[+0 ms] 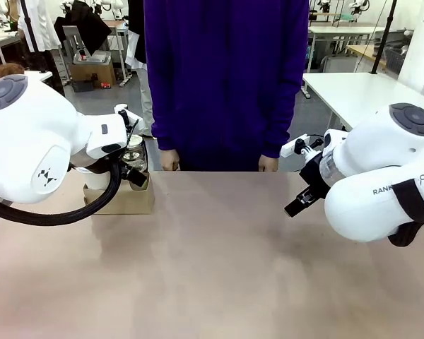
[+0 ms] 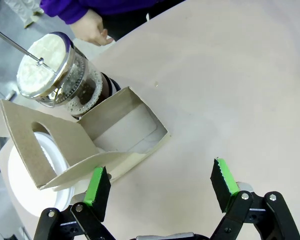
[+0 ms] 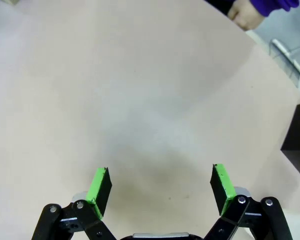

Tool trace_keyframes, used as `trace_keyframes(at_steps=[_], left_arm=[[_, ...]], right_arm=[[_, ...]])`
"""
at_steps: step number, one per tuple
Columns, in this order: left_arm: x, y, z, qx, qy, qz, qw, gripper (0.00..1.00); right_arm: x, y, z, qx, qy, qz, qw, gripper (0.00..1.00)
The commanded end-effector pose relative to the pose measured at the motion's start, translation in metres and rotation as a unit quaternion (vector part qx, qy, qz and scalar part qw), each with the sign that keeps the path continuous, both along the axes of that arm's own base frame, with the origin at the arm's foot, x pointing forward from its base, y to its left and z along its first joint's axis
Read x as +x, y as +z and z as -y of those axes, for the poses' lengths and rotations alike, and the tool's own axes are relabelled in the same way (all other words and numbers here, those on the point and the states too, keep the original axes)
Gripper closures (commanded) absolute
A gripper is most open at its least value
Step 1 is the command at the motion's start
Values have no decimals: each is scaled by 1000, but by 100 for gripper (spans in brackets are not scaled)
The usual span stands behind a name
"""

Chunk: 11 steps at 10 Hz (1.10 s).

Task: Pour a drink into a cup and package it in a carrier.
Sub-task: Pick up the 600 ml Paper Cup and place it in the middle top area of the table.

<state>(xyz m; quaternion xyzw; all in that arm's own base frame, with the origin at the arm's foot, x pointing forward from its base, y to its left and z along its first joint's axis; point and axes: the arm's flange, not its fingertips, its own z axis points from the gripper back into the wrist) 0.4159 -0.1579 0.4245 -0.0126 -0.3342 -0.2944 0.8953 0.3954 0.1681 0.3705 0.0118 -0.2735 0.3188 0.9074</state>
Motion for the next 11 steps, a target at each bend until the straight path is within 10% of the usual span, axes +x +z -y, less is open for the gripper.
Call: trace_keyframes(at_steps=[1,4,11], left_arm=[[-1,1,0,-1,0,2,1000,0],[-1,1,0,-1,0,2,1000,0],[-1,1,0,-1,0,2,1000,0]], right_arm=[[0,0,0,0,0,0,1000,0],[0,0,0,0,0,0,1000,0],[78,193,128,101,66,-22,992,0]])
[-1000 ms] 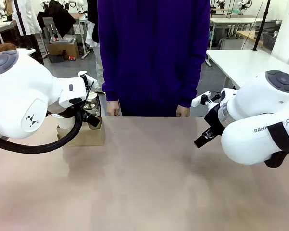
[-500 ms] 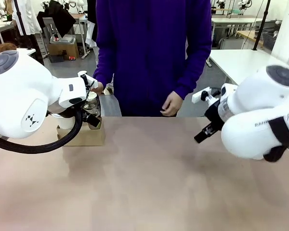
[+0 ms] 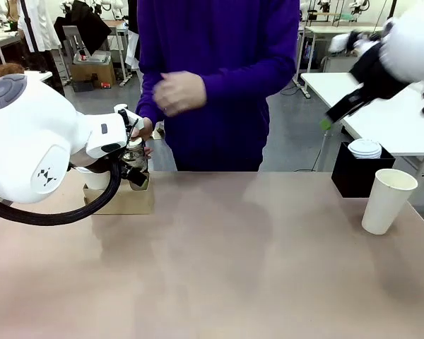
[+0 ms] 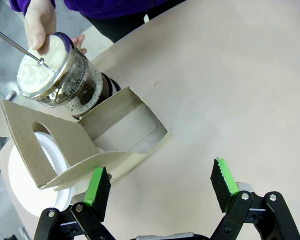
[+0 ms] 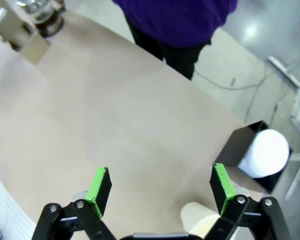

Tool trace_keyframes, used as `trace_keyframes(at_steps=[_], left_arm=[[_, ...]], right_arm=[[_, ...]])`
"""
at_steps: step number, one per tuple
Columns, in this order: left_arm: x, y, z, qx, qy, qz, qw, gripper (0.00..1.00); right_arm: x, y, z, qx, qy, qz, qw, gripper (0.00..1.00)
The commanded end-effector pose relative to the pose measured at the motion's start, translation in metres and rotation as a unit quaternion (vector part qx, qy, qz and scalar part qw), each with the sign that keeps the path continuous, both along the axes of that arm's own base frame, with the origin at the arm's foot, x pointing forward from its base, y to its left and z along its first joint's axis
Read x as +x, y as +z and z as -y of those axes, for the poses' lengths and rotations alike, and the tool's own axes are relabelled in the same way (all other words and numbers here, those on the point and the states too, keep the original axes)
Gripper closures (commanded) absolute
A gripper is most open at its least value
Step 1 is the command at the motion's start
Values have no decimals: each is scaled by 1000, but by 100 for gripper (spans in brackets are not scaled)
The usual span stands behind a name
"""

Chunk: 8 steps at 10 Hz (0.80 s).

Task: Pour a drink into a cup and package it in a carrier.
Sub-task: Pick up the 600 ml Paper Cup and place it in the middle top area of the table.

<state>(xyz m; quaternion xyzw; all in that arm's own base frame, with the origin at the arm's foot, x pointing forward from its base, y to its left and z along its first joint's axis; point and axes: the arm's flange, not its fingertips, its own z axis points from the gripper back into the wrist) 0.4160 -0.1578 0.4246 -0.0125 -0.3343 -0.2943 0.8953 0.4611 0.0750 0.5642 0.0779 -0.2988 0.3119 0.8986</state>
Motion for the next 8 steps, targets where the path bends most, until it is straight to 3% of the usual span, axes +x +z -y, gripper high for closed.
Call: trace_keyframes(at_steps=[1,2,4,6,8], left_arm=[[-1,1,0,-1,0,2,1000,0],[-1,1,0,-1,0,2,1000,0],[-1,1,0,-1,0,2,1000,0],[-1,1,0,-1,0,2,1000,0],[-1,1,0,-1,0,2,1000,0]], right_arm=[[16,5,79,69,76,-18,995,0],[13,5,124,98,91,-4,991,0],[0,-22,207,169,117,37,978,0],[-13,-72,258,236,153,63,958,0],[-24,-125,296,283,153,91,942,0]])
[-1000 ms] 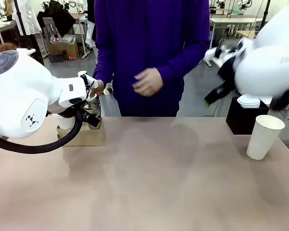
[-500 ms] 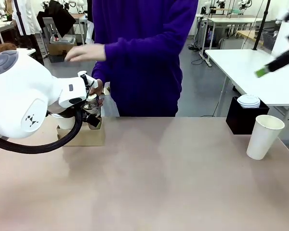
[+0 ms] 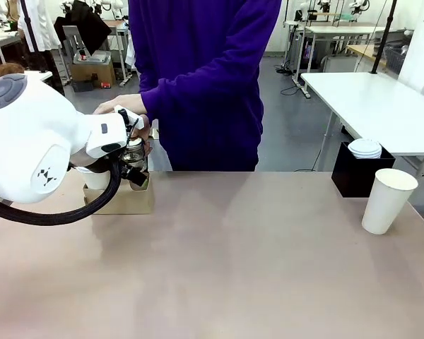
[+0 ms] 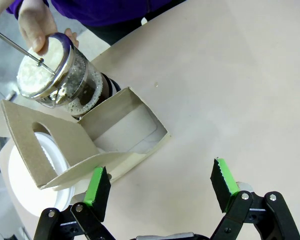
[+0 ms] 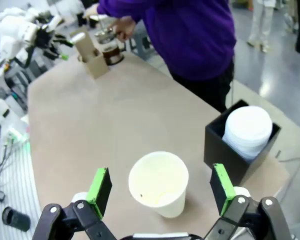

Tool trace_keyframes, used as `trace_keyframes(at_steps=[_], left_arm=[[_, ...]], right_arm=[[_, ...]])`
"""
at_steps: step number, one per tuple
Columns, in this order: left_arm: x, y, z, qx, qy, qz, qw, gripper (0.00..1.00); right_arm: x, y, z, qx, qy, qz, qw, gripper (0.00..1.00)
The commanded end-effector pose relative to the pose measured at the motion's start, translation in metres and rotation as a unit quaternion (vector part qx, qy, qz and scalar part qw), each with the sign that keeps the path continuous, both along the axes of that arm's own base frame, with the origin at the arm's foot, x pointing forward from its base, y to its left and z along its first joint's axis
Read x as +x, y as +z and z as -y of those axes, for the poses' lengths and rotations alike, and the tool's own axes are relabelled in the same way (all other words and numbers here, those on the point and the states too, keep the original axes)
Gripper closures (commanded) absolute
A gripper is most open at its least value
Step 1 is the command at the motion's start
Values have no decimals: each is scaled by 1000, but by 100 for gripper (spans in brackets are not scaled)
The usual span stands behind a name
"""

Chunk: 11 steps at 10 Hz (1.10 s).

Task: Pour a drink into a cup and package it in a carrier.
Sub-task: Pick up the 600 ml Paper Cup and place it in the middle top area of the table.

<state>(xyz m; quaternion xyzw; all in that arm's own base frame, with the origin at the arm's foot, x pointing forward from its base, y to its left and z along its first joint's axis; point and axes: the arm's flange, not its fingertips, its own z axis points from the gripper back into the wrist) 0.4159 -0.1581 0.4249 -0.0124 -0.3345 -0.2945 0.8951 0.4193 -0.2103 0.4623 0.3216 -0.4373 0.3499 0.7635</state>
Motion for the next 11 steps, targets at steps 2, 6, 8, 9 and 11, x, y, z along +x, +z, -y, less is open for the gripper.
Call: trace_keyframes(at_steps=[2,6,8,9,11], left_arm=[[-1,1,-1,-1,0,1,1000,0],[-1,1,-1,-1,0,1,1000,0],[-1,1,-1,-1,0,1,1000,0],[-1,1,-1,-1,0,1,1000,0],[-1,1,-1,-1,0,1,1000,0]], right_arm=[[6,-63,31,33,14,56,998,0],[-6,-57,27,33,2,25,999,0],[-6,-57,27,33,2,25,999,0],[-4,-64,28,35,9,37,999,0],[-12,-92,27,75,39,98,992,0]])
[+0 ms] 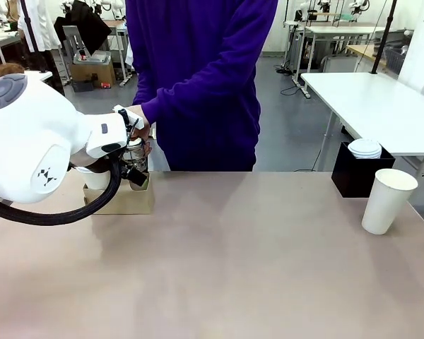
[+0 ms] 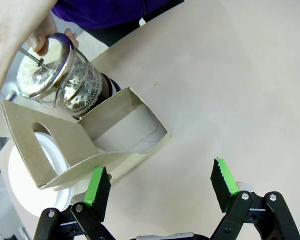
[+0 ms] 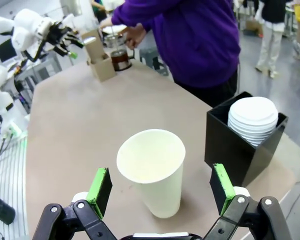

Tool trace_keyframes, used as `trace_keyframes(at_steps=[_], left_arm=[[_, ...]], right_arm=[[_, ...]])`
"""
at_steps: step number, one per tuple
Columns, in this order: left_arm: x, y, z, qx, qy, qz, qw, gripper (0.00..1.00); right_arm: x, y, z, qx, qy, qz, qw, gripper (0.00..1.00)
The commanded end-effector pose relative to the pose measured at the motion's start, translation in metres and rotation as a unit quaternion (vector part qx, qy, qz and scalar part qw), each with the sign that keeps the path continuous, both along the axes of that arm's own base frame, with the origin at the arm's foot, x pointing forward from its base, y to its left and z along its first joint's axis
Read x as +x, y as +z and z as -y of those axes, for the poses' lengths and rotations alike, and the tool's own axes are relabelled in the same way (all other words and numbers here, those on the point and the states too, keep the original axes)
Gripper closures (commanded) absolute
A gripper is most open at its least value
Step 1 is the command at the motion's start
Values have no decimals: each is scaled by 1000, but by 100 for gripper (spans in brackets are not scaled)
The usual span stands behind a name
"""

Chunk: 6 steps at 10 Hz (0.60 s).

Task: Pour a drink into a cup and package it in a carrier.
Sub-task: Pick up the 600 ml Paper Cup and place it in the middle top area of the table.

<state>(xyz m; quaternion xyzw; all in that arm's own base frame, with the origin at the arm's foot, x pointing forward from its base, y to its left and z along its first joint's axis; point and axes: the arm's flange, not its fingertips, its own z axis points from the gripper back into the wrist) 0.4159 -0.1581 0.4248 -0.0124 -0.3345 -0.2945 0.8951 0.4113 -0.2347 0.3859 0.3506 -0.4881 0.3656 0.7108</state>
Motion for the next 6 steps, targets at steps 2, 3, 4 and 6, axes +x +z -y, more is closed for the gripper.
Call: trace_keyframes(at_steps=[2,3,4,6], left_arm=[[-1,1,-1,-1,0,1,1000,0],[-1,1,-1,-1,0,1,1000,0],[-1,1,-1,-1,0,1,1000,0],[-1,1,-1,-1,0,1,1000,0]], right_arm=[[-7,-45,4,43,22,60,997,0],[-7,-57,4,47,18,65,997,0],[-8,-69,3,55,14,73,996,0],[-5,-90,-3,52,-2,98,994,0]])
